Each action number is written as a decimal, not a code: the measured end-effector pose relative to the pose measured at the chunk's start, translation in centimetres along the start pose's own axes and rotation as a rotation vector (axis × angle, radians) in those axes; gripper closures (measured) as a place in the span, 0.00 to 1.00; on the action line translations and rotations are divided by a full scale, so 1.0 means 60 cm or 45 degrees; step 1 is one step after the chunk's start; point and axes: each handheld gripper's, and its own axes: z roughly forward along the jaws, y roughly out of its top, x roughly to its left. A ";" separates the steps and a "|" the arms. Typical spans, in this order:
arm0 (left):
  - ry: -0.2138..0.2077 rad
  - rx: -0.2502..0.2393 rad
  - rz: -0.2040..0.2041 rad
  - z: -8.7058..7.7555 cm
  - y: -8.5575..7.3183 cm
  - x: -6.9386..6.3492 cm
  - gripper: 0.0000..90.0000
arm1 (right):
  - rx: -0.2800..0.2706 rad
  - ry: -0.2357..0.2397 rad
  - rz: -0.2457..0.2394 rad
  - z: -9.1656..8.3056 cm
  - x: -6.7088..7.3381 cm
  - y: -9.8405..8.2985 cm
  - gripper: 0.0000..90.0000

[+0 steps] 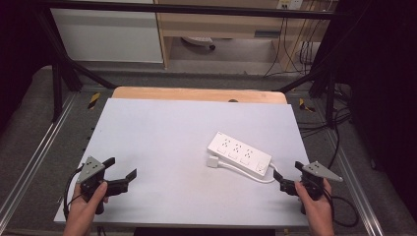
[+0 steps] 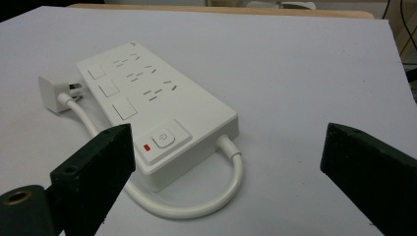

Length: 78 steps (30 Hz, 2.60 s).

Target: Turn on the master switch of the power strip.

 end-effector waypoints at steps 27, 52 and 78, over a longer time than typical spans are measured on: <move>0.012 -0.006 -0.026 -0.004 0.002 0.007 0.06 | -0.119 -0.044 0.024 -0.024 0.005 0.024 0.06; -0.012 0.050 -0.011 0.004 -0.002 0.000 0.06 | -0.134 -0.046 0.023 -0.008 -0.004 0.115 0.04; -0.016 0.053 -0.007 0.005 -0.002 -0.001 0.06 | -0.190 -0.021 -0.025 0.037 0.020 0.140 0.23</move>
